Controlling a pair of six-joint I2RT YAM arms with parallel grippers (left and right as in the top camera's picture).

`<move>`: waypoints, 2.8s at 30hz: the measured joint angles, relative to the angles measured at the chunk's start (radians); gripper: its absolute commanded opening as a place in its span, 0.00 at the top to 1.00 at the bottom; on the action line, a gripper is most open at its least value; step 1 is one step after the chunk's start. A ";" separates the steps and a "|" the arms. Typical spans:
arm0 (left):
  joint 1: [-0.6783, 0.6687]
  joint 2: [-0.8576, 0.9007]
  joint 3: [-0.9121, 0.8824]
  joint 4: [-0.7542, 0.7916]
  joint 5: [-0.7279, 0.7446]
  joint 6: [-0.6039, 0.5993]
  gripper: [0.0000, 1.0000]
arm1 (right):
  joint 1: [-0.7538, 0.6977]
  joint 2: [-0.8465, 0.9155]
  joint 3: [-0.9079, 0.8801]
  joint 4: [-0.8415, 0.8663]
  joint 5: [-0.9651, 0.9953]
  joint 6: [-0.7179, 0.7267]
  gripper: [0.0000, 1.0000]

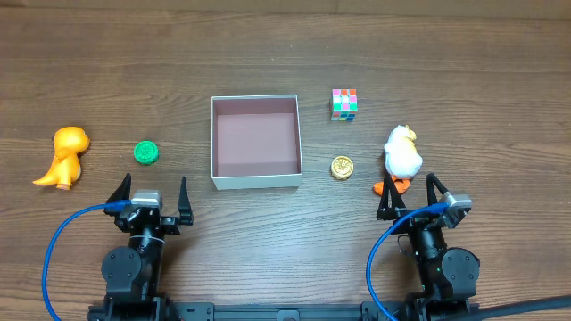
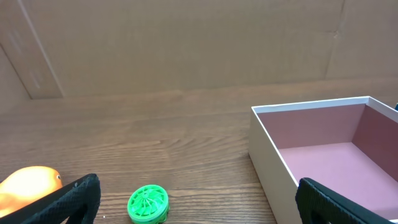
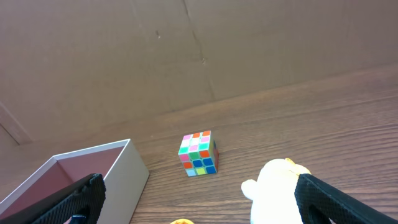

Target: Pack container

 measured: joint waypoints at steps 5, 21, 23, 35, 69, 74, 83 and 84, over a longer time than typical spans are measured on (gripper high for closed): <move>0.000 0.000 0.000 0.000 0.000 0.000 0.00 | 0.000 0.000 0.000 0.000 0.000 0.000 0.00; 0.000 0.000 0.000 0.000 0.000 0.000 0.00 | 0.000 0.000 0.000 0.000 -0.001 0.000 0.00; 0.000 0.000 0.000 0.000 0.000 0.000 0.00 | 0.000 0.000 0.000 0.000 -0.001 0.000 0.00; 0.000 0.000 0.000 0.000 0.000 0.000 0.00 | 0.000 0.000 0.000 0.000 -0.001 0.000 0.00; 0.000 0.000 0.000 0.000 0.000 0.000 0.00 | 0.000 0.000 0.000 0.000 0.142 0.000 0.00; 0.000 0.000 0.000 0.000 0.000 0.000 0.00 | 0.000 0.000 0.000 0.000 0.144 0.000 0.00; 0.000 0.000 0.000 0.000 0.000 0.000 0.00 | 0.000 0.000 0.000 0.036 0.050 0.000 0.00; 0.000 0.000 0.000 0.000 0.000 0.000 0.00 | 0.000 0.000 0.000 0.045 0.034 0.000 0.00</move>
